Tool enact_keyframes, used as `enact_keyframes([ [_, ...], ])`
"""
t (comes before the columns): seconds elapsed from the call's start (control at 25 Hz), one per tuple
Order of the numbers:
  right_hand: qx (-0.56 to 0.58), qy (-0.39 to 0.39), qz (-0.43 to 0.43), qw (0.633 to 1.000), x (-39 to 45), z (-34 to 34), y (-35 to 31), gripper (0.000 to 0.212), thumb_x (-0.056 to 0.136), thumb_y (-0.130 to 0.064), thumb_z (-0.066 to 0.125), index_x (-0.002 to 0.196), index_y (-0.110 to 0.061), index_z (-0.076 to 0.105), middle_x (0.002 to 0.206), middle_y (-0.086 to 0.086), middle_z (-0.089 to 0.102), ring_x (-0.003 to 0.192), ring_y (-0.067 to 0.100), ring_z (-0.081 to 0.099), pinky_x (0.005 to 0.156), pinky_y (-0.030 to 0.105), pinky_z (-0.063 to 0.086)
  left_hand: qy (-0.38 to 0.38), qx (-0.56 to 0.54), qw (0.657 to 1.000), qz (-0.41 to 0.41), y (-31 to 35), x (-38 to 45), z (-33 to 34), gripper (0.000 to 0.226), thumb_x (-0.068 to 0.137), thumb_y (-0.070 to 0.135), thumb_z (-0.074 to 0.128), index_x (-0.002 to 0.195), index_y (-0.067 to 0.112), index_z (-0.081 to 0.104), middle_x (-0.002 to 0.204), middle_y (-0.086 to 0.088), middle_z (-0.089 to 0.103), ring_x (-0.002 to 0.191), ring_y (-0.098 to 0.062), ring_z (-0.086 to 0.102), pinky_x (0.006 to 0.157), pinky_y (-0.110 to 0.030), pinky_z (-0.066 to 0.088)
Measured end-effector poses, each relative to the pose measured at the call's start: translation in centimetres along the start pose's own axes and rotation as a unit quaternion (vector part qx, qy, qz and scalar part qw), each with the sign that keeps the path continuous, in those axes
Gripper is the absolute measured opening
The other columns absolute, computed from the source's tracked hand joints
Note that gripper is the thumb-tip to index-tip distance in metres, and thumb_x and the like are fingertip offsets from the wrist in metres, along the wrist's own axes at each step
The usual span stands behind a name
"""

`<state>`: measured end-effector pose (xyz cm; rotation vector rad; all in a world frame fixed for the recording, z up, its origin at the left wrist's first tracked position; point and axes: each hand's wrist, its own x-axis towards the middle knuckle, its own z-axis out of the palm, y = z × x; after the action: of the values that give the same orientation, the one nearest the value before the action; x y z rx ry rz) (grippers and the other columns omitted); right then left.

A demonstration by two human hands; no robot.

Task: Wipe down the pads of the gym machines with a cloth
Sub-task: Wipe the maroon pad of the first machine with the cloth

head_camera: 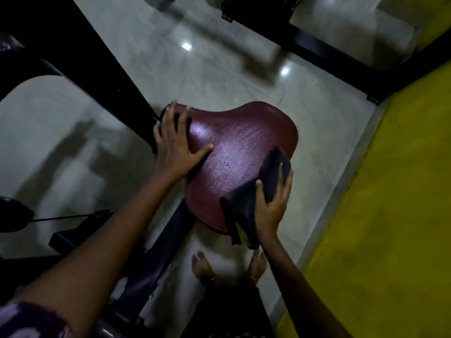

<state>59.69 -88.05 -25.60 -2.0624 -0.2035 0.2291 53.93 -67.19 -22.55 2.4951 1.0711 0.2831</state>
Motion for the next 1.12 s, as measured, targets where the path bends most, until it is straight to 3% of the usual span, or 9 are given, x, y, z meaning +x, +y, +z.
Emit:
enact_keyframes([
  [0.12,-0.122,-0.049,-0.126,0.983,-0.8,-0.4,0.4,0.057,0.088,-0.041,0.050,0.142,-0.037,0.032,0.154,0.009,0.025,0.142,0.033,0.015,0.113,0.053,0.021,-0.119,0.039,0.991,0.045,-0.8,4.2,-0.7,0.100,0.062,0.080,0.027,0.148,0.030,0.024,0.158,0.000,0.012,0.146,-0.025,0.001,0.111,-0.054,0.001],
  [0.2,-0.199,-0.100,-0.232,0.947,-1.4,-1.1,0.8,0.052,0.088,-0.038,0.045,0.139,-0.030,0.039,0.151,0.010,0.030,0.142,0.037,0.013,0.112,0.058,0.015,-0.139,0.060,0.987,0.062,-1.5,4.5,-0.3,0.096,0.063,0.081,0.020,0.146,0.033,0.030,0.155,0.005,0.021,0.145,-0.025,0.003,0.110,-0.054,0.002],
  [0.44,-0.331,-0.227,-0.518,0.756,-1.6,-0.1,-1.3,0.049,0.086,-0.041,0.047,0.131,-0.024,0.055,0.145,0.009,0.044,0.137,0.036,0.029,0.106,0.068,0.014,-0.159,0.026,0.985,0.068,-1.6,4.6,-0.6,0.097,0.062,0.082,0.021,0.145,0.032,0.032,0.153,0.004,0.025,0.144,-0.026,0.004,0.111,-0.050,0.000],
  [0.56,-0.416,-0.274,-0.538,0.680,-1.8,3.7,-4.3,0.061,0.071,-0.045,0.065,0.127,-0.024,0.058,0.143,0.008,0.046,0.136,0.037,0.033,0.105,0.070,0.013,-0.167,0.024,0.983,0.069,-1.7,4.7,-0.6,0.085,0.071,0.073,0.033,0.145,0.032,0.031,0.153,0.004,0.024,0.144,-0.026,0.002,0.111,-0.049,-0.003],
  [0.72,-0.493,-0.279,-0.507,0.650,-2.9,7.4,-6.8,0.058,0.064,-0.049,0.072,0.115,-0.021,0.067,0.133,0.007,0.056,0.135,0.035,0.037,0.105,0.068,0.012,-0.162,0.013,0.984,0.072,-2.0,4.5,-0.6,0.086,0.070,0.076,0.033,0.144,0.033,0.033,0.152,0.005,0.026,0.144,-0.025,0.003,0.111,-0.049,-0.003],
  [0.8,-0.469,-0.294,-0.552,0.623,-3.0,5.5,-5.3,0.055,0.070,-0.043,0.067,0.120,-0.019,0.064,0.136,0.009,0.053,0.135,0.037,0.034,0.104,0.069,0.013,-0.148,0.011,0.986,0.078,-2.1,4.2,-0.4,0.093,0.064,0.080,0.024,0.143,0.033,0.034,0.151,0.005,0.028,0.144,-0.026,0.005,0.111,-0.049,-0.002],
  [0.92,-0.413,-0.349,-0.641,0.545,-3.2,0.9,-2.4,0.047,0.086,-0.028,0.043,0.130,-0.016,0.055,0.145,0.009,0.044,0.138,0.037,0.022,0.104,0.072,0.011,-0.133,0.011,0.988,0.082,-2.3,3.9,-0.2,0.095,0.063,0.080,0.019,0.143,0.032,0.035,0.150,0.005,0.029,0.143,-0.027,0.006,0.111,-0.049,-0.004],
  [0.96,-0.425,-0.358,-0.644,0.525,-3.2,0.6,-2.3,0.046,0.087,-0.027,0.043,0.130,-0.017,0.055,0.145,0.008,0.043,0.138,0.037,0.021,0.103,0.072,0.010,-0.130,0.014,0.988,0.083,-2.3,4.0,-0.1,0.094,0.063,0.080,0.018,0.143,0.032,0.035,0.150,0.005,0.029,0.143,-0.027,0.005,0.111,-0.050,-0.005],
  [1.12,-0.528,-0.359,-0.562,0.526,-4.8,5.8,-5.6,0.042,0.090,-0.032,0.051,0.128,-0.018,0.056,0.143,0.011,0.043,0.140,0.039,0.020,0.101,0.074,-0.006,-0.131,0.022,0.986,0.099,-2.4,4.5,0.0,0.093,0.065,0.079,0.019,0.143,0.031,0.035,0.150,0.004,0.029,0.143,-0.028,0.006,0.111,-0.052,-0.005],
])
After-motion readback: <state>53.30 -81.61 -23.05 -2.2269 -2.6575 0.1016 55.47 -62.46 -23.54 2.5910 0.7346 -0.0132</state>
